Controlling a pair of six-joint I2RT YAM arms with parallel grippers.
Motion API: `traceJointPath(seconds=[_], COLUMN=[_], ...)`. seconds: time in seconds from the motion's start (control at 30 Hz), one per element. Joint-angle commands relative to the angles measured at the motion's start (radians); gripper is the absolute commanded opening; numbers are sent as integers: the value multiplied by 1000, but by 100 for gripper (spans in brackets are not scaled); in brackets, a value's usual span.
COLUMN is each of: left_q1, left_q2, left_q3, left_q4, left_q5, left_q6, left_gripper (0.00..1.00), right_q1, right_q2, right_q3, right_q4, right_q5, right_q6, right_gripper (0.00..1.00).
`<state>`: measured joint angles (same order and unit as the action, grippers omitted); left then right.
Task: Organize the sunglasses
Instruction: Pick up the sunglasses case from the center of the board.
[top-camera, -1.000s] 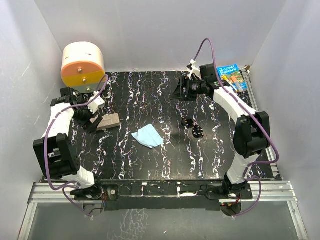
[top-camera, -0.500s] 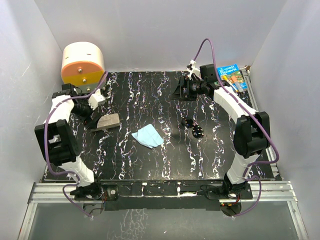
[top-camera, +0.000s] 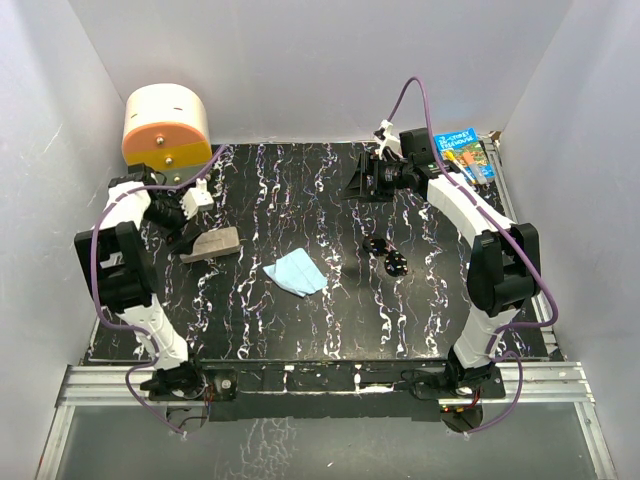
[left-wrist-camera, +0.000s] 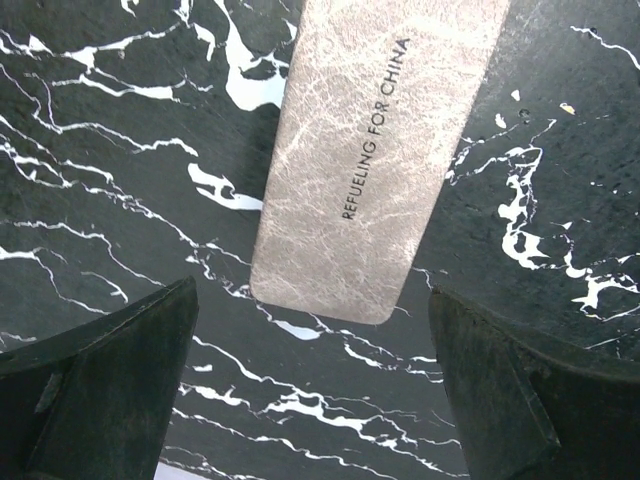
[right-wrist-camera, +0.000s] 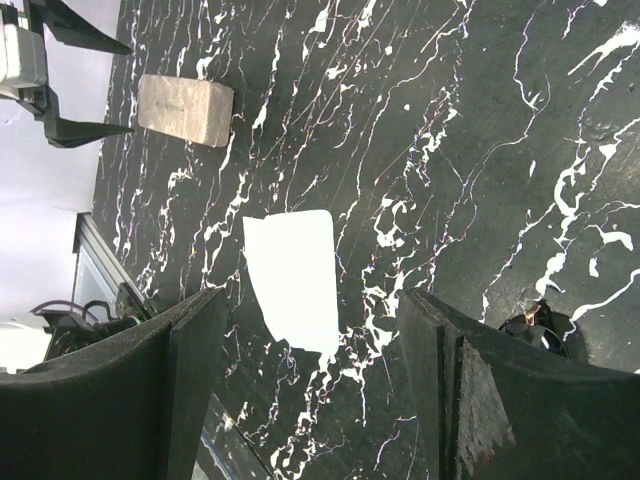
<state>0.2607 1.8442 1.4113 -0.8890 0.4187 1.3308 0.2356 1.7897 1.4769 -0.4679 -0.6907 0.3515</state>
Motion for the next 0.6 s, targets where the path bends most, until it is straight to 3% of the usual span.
traceJointPath(seconds=[0.0, 0.37, 0.57], left_q1=[4, -10, -32], left_q2=[23, 121, 115], left_q3=[64, 169, 125], left_q4=[-63, -241, -182], left_q5=[94, 140, 103], left_q6=[76, 181, 176], left_gripper=[97, 97, 97], right_q1=[-3, -3, -3], right_q2=[-7, 18, 37], right_q3=[32, 47, 54], right_q4=[37, 38, 36], right_q5=[-5, -5, -9], right_q6=[6, 6, 4], right_gripper=[75, 75, 75])
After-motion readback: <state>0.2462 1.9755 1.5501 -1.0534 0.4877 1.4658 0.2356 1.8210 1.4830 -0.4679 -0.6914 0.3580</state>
